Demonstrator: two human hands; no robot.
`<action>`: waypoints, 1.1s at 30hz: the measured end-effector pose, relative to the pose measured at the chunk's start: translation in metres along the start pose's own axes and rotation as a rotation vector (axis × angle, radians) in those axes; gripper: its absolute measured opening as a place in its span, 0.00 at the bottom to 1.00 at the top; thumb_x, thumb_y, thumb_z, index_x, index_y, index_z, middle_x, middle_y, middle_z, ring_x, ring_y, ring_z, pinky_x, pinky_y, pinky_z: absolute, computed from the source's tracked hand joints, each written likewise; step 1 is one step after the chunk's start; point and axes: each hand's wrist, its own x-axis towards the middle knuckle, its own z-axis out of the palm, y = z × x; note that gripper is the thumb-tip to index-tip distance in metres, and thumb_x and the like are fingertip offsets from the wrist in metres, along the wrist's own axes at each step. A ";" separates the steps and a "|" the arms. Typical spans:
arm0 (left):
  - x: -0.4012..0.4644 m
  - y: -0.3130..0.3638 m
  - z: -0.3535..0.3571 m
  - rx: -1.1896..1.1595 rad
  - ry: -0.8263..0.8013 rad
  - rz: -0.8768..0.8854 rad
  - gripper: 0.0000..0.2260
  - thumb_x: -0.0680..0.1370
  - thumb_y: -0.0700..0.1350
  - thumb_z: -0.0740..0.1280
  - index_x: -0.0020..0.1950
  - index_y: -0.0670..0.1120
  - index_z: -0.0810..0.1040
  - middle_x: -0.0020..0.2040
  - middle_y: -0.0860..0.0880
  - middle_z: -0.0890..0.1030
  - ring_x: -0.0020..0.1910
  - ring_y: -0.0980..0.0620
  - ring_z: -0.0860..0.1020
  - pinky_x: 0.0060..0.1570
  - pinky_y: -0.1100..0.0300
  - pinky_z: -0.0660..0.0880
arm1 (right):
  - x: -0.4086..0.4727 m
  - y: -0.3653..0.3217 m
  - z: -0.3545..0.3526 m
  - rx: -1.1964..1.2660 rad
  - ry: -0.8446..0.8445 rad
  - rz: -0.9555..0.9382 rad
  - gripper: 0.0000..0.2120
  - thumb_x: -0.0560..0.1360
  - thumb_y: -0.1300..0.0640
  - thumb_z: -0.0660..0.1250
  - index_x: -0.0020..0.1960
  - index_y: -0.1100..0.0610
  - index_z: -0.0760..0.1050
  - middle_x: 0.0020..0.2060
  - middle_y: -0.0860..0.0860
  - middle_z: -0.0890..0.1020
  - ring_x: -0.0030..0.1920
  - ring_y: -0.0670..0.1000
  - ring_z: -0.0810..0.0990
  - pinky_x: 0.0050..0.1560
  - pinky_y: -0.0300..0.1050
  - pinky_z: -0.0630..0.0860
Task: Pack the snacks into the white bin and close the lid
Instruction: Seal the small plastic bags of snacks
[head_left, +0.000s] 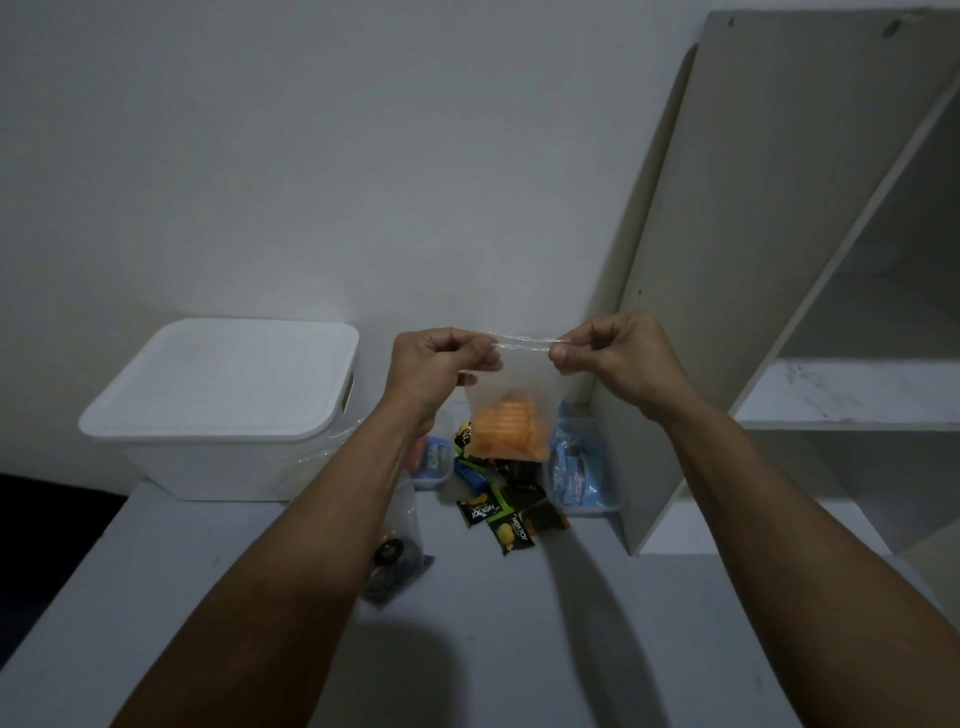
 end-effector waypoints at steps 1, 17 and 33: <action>0.000 0.000 -0.002 -0.003 -0.006 -0.005 0.03 0.74 0.41 0.71 0.43 0.43 0.83 0.35 0.48 0.85 0.38 0.52 0.84 0.39 0.60 0.76 | -0.001 -0.001 -0.001 0.008 -0.010 -0.002 0.03 0.68 0.61 0.76 0.39 0.56 0.83 0.27 0.46 0.84 0.31 0.43 0.82 0.37 0.34 0.78; -0.019 -0.007 0.025 -0.019 0.185 -0.144 0.14 0.73 0.51 0.72 0.37 0.40 0.80 0.31 0.47 0.78 0.28 0.53 0.74 0.30 0.62 0.72 | -0.006 -0.002 0.028 -0.074 0.236 -0.057 0.05 0.67 0.57 0.78 0.36 0.51 0.83 0.34 0.48 0.85 0.36 0.49 0.85 0.44 0.47 0.82; -0.018 -0.005 0.018 -0.102 0.097 -0.215 0.02 0.73 0.37 0.69 0.41 0.39 0.81 0.33 0.46 0.80 0.34 0.52 0.78 0.35 0.58 0.74 | -0.015 -0.001 0.028 0.008 -0.037 0.031 0.06 0.71 0.58 0.74 0.46 0.60 0.83 0.38 0.54 0.85 0.38 0.48 0.83 0.40 0.42 0.81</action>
